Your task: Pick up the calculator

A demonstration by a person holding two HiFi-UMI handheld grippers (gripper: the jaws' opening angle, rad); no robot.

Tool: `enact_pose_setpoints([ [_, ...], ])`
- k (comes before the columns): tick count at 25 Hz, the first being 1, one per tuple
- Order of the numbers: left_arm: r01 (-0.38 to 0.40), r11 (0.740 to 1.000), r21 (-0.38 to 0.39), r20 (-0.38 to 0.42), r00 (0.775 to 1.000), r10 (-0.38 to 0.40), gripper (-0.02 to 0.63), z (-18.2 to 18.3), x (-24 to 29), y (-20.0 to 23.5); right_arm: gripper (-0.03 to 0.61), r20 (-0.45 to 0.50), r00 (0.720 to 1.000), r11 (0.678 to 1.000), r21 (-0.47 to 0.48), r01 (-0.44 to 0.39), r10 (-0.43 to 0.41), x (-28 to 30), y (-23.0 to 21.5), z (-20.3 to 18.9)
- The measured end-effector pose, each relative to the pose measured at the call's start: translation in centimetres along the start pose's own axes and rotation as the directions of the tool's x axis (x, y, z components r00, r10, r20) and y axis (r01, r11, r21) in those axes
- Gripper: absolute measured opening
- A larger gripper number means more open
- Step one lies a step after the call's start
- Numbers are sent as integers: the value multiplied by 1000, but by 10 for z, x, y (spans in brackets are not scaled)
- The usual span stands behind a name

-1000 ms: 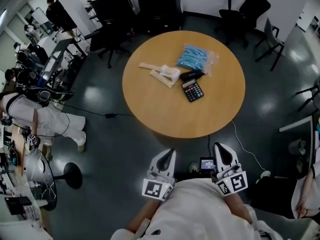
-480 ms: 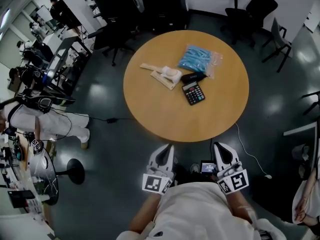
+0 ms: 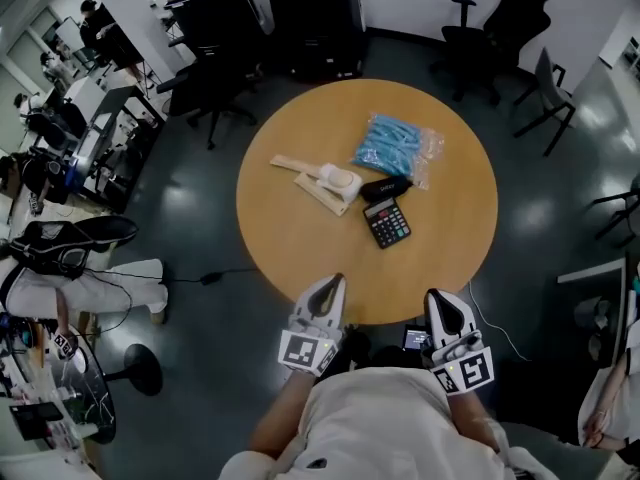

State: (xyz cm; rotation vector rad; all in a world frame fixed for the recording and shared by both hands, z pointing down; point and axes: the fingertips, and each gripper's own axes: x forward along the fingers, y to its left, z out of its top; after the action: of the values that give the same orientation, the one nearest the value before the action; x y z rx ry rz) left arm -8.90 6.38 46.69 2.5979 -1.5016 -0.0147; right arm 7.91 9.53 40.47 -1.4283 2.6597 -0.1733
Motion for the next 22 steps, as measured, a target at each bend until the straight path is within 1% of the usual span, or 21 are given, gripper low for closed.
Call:
enact_pose_setpoints([
  [3,30,999,-9,-10,999,-31,6,2,30,20,14,4,1000,1000,-14,14,-14,24,-6,10],
  [6,52,999,-18,-33,998,-52,6,-3,56,29,14,-8,1000,1000,-11,24,-24,39,-16,13],
  [9,66,998,-20,-57,996,-67,6,-21,81,37,14,-27,1000,1000,-15,4,-4,54,-27,6],
  [11,97,995,-17,-80,992,-98,6,-37,102,42,15,-42,999,1000,-12,-15,14,64,-36,0],
  [14,126,991,-40,-126,983,-131,6,-66,138,53,14,-59,998,999,-3,-35,35,80,-53,-5],
  [17,144,988,-57,-212,965,-153,8,-99,172,63,15,-75,996,999,35,-35,38,93,-71,-10],
  [19,146,986,-74,-277,947,-161,8,-125,192,73,15,-90,995,998,54,-42,47,101,-78,-17],
  [22,127,985,-117,-365,917,-161,8,-170,219,89,15,-125,990,995,78,-58,68,110,-87,-30],
])
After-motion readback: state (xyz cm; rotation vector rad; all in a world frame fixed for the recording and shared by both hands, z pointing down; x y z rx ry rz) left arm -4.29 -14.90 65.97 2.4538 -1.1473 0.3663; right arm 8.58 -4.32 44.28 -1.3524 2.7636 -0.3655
